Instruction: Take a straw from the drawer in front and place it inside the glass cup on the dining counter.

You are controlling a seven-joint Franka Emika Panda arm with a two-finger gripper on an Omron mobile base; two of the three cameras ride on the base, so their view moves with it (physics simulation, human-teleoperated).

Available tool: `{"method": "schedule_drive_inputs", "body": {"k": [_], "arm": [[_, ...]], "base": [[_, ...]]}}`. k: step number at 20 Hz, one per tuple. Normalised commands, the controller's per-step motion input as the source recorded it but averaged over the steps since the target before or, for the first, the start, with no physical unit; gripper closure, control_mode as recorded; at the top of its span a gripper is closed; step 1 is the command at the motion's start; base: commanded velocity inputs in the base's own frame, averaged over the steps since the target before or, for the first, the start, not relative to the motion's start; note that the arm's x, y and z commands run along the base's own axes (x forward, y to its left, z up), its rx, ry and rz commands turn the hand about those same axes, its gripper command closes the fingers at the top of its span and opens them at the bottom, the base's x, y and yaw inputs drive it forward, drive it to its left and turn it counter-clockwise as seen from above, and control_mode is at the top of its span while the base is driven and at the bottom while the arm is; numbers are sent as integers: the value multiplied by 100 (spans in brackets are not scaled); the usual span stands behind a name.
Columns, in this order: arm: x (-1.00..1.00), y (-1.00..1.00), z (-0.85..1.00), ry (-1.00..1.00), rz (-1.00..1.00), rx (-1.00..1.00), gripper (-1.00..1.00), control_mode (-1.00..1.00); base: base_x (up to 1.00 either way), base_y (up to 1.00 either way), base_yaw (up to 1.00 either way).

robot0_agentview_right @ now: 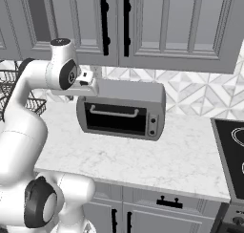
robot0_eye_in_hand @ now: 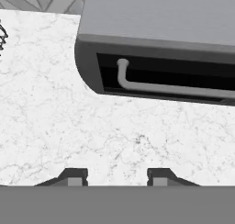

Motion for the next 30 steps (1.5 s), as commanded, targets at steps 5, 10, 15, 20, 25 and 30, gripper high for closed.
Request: {"method": "schedule_drive_inputs", "body": {"k": [5,10,15,20,25,30], "arm": [[-36,0,-11,0,0,0,-100,-100],[-52,0,-35,0,0,0,-100,-100],[-34,0,-30,0,0,0,-100,-100],[-28,0,-14,0,0,0,-100,100],[0,0,0,0,0,0,-100,100],[0,0,0,0,0,0,-100,100]], "base": [[0,0,0],[0,0,0],[0,0,0],[-7,0,0],[-41,0,0],[-47,-2,0]]}}
